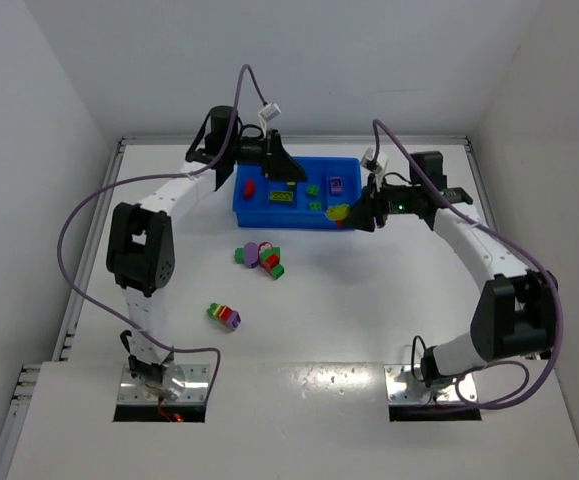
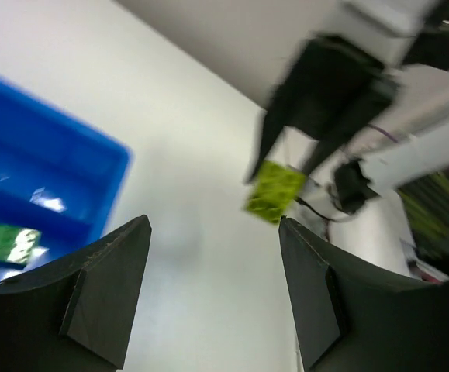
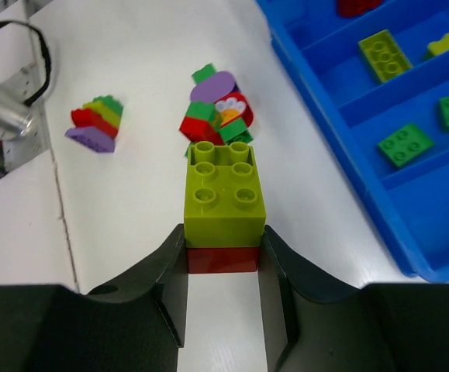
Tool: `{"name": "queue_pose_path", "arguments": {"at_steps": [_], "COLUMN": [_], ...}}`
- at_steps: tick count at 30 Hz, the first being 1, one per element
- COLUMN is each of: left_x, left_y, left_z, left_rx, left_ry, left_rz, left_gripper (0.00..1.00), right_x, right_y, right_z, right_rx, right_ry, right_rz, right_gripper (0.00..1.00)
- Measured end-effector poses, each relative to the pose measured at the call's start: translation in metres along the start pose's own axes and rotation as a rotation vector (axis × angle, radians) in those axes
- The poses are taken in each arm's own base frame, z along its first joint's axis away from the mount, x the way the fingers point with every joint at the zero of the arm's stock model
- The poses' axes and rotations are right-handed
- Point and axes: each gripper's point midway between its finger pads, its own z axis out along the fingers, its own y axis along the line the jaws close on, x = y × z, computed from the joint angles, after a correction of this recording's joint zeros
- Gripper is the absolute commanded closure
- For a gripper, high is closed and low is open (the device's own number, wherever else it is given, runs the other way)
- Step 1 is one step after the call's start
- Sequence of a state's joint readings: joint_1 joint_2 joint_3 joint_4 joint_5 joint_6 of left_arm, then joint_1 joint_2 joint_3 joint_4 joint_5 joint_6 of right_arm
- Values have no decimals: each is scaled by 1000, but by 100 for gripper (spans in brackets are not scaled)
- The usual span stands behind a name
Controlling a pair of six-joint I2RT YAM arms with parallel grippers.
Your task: Sort the legos into containers by color
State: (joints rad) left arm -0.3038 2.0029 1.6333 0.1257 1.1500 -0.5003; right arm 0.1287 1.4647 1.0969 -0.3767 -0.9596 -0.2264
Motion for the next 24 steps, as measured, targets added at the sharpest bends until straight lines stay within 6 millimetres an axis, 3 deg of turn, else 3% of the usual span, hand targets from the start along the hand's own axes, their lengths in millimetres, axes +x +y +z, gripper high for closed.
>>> {"name": "queue_pose_path", "arguments": {"at_steps": [5, 10, 13, 21, 24], "left_x": [13, 35, 38, 46, 52], "left_y": [-62, -97, -100, -87, -85], "left_z": [9, 18, 17, 18, 19], "left_rx": [197, 287, 290, 221, 206], "left_ry": [107, 171, 175, 181, 193], "left_rz": [51, 74, 99, 142, 148], "left_gripper": [26, 26, 26, 26, 35], "right_x": [1, -20, -27, -34, -34], "right_y": [4, 11, 20, 41, 44], "right_z": [8, 13, 16, 24, 26], "right_rx": [-80, -148, -186, -261, -268], "right_ry": [16, -16, -24, -32, -30], "right_rz": [-11, -55, -65, -77, -74], "right_gripper": [100, 100, 100, 100, 100]}}
